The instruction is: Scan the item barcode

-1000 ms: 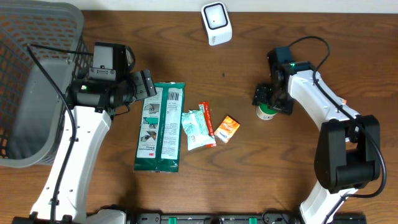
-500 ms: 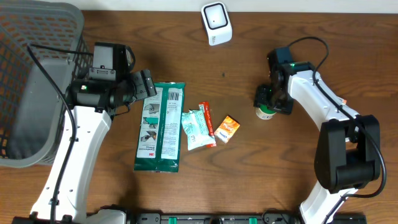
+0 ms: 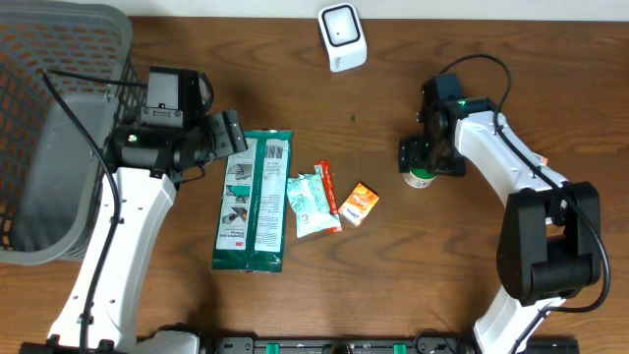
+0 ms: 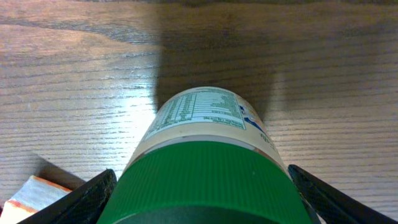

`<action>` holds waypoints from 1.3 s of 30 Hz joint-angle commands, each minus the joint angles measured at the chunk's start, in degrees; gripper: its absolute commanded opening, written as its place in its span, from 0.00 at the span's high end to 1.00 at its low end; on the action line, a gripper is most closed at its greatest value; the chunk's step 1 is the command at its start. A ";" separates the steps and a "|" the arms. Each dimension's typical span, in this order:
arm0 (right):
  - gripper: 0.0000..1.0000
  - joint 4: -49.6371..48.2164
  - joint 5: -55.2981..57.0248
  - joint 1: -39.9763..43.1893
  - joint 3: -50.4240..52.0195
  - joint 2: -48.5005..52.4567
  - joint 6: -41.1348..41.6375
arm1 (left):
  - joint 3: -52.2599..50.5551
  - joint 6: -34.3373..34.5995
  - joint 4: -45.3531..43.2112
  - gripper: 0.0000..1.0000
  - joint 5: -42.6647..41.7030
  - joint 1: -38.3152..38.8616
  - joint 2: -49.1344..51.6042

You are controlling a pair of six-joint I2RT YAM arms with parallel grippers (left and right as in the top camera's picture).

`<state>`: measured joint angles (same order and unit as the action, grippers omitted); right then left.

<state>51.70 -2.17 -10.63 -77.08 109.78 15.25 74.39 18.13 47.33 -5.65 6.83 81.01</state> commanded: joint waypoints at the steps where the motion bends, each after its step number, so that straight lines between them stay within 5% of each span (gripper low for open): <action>1: 0.18 -0.09 -0.22 -0.20 0.46 0.17 4.17 | 0.09 -0.52 0.00 0.12 0.33 -0.17 0.28; 9: 0.21 -0.15 -0.26 -0.39 0.72 0.17 11.10 | 0.09 -0.52 0.00 0.12 0.33 -0.17 0.28; 17: 0.37 -0.26 3.72 -0.50 0.74 0.17 9.55 | 0.09 -0.52 0.00 0.12 0.33 -0.17 0.28; 27: 0.27 -1.53 6.47 -0.61 0.74 0.17 -4.92 | 0.07 -0.52 0.00 0.12 0.33 -0.17 0.28; 35: 0.11 -2.40 6.38 -0.66 0.74 0.17 -1.51 | 0.07 -0.52 0.02 0.12 0.33 -0.17 0.28; 39: 0.12 -2.84 6.23 -0.66 0.74 0.20 2.84 | 0.09 -0.52 0.00 0.12 0.33 -0.17 0.28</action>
<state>49.15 3.44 -11.11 -76.75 109.78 14.24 74.39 18.13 47.33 -5.65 6.83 81.01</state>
